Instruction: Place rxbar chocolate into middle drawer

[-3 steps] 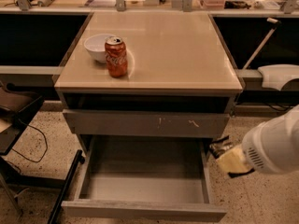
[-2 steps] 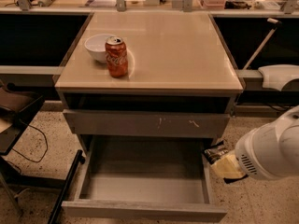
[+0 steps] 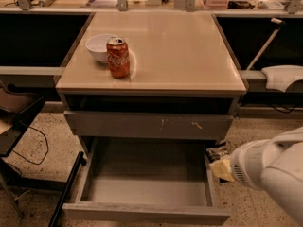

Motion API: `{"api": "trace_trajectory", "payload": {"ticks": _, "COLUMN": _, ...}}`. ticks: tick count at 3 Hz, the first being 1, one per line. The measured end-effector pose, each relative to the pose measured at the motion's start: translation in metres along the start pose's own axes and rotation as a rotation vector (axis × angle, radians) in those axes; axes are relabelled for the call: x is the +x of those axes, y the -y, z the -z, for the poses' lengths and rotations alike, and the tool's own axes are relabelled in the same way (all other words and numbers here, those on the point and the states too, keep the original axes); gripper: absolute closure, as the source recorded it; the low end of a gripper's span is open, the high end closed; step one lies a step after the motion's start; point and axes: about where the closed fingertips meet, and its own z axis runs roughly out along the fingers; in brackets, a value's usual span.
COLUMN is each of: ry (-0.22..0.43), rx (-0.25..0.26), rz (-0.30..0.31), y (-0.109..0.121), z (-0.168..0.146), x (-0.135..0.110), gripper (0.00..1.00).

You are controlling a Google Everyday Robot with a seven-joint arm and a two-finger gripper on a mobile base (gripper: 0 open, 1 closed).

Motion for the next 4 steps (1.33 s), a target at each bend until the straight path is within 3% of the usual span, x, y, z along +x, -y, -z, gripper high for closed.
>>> {"api": "trace_trajectory", "payload": {"ticks": 1, "ry": 0.051, "rx": 0.073, "rz": -0.019, "y": 0.007, "z": -0.07, "x": -0.025, "gripper": 1.0}}
{"api": "trace_trajectory", "payload": {"ticks": 2, "ry": 0.059, "rx": 0.124, "rz": -0.01, "y": 0.021, "z": -0.08, "x": -0.029, "gripper": 1.0}}
{"api": "trace_trajectory", "payload": {"ticks": 3, "ry": 0.06, "rx": 0.124, "rz": -0.011, "y": 0.022, "z": -0.08, "x": -0.029, "gripper": 1.0}}
{"api": "trace_trajectory", "payload": {"ticks": 4, "ry": 0.085, "rx": 0.042, "rz": -0.036, "y": 0.024, "z": -0.116, "x": -0.037, "gripper": 1.0}}
